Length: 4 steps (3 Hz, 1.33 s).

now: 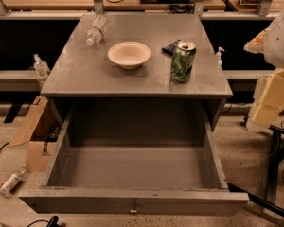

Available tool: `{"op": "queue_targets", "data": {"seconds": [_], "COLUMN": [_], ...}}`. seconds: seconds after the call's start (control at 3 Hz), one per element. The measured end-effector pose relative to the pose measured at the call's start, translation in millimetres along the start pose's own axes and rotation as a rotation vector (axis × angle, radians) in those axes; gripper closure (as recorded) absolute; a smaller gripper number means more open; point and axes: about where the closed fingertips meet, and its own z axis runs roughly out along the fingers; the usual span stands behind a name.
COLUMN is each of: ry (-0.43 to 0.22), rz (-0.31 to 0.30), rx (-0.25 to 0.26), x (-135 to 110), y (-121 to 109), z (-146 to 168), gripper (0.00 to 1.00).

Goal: Place green can into top drawer

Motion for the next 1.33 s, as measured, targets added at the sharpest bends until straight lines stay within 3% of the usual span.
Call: {"op": "queue_targets", "data": {"seconds": [0.33,0.67,1.0,1.33], "ry": [0.000,-0.142,-0.444,-0.682], "rz": [0.000,0.062,0.208,0.270], "rx": [0.000,0.030,0.096,0.181], "x": [0.0,-4.8,-1.9,-23.6], "y": [0.0,-16.0,-55.5,-89.3], "z": [0.0,10.6,37.9,35.2], "gripper": [0.00,0.00,0.00,0.00]}}
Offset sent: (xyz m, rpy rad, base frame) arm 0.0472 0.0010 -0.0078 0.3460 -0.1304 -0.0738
